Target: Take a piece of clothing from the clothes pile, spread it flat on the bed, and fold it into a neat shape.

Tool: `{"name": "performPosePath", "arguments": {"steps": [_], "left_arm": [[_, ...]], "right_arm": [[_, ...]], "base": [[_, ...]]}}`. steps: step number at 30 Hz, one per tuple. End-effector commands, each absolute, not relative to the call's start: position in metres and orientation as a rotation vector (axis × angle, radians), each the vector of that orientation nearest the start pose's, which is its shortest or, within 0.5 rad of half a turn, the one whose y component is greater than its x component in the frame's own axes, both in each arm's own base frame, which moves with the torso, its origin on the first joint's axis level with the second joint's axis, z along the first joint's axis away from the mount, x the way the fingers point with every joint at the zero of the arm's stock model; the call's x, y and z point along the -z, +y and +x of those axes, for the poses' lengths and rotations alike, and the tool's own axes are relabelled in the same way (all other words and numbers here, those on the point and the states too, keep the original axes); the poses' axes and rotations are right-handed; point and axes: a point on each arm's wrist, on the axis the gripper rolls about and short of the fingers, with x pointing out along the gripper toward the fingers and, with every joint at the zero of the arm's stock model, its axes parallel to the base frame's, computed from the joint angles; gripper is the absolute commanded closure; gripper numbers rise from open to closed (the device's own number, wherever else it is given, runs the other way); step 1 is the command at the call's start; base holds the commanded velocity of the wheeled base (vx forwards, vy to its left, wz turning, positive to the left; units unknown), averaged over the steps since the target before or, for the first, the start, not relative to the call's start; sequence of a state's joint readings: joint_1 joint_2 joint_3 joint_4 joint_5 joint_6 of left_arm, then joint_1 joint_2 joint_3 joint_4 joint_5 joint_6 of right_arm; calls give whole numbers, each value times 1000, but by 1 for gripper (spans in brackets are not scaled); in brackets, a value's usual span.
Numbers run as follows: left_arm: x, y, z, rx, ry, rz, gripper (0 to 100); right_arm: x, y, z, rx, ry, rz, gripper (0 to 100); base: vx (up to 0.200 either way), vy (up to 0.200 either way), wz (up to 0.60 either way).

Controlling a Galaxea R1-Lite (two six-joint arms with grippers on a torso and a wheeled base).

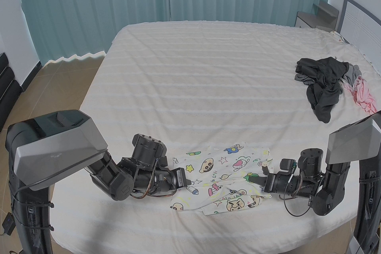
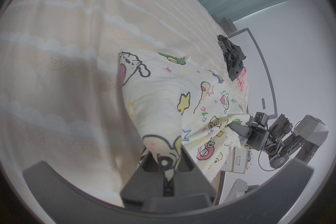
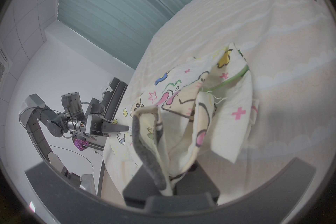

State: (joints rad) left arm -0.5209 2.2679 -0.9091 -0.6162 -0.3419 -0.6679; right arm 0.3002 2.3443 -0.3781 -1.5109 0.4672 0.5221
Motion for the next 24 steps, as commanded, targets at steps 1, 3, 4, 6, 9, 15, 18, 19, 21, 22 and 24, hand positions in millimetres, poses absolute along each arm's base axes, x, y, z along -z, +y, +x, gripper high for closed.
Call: {"name": "performPosePath", "arguments": {"steps": [1, 3, 4, 6, 9, 15, 18, 19, 21, 22, 24], "left_arm": [[-22, -196, 316, 546, 991, -556, 100], [-22, -196, 316, 548, 987, -556, 100], [-22, -196, 316, 549, 983, -559, 100], [-22, -196, 316, 554, 973, -561, 100], [-22, -196, 315, 557, 967, -562, 100], [-25, -198, 311, 573, 957, -561, 100], [-29, -198, 309, 583, 952, -564, 100], [-30, -198, 308, 587, 951, -566, 100], [-37, -197, 307, 589, 942, -582, 100], [-43, -197, 306, 593, 933, -599, 100], [-51, -196, 305, 596, 922, -624, 100]], "right_arm": [[18, 101, 272, -611, 662, 545, 100], [18, 101, 271, -609, 666, 546, 100], [18, 101, 271, -609, 666, 546, 100], [16, 101, 271, -610, 662, 547, 100], [15, 100, 270, -611, 660, 547, 100], [8, 99, 268, -613, 642, 551, 100], [1, 98, 266, -612, 634, 566, 100], [-1, 98, 265, -614, 631, 572, 100], [-8, 97, 262, -616, 618, 585, 100], [-11, 97, 260, -619, 616, 591, 100], [-15, 96, 258, -618, 609, 598, 100]], "base": [[0, -200, 0], [0, -200, 0], [0, -200, 0], [0, -200, 0], [0, -200, 0], [0, -200, 0], [0, -200, 0], [0, -200, 0], [0, -200, 0], [0, -200, 0], [0, -200, 0]]}}
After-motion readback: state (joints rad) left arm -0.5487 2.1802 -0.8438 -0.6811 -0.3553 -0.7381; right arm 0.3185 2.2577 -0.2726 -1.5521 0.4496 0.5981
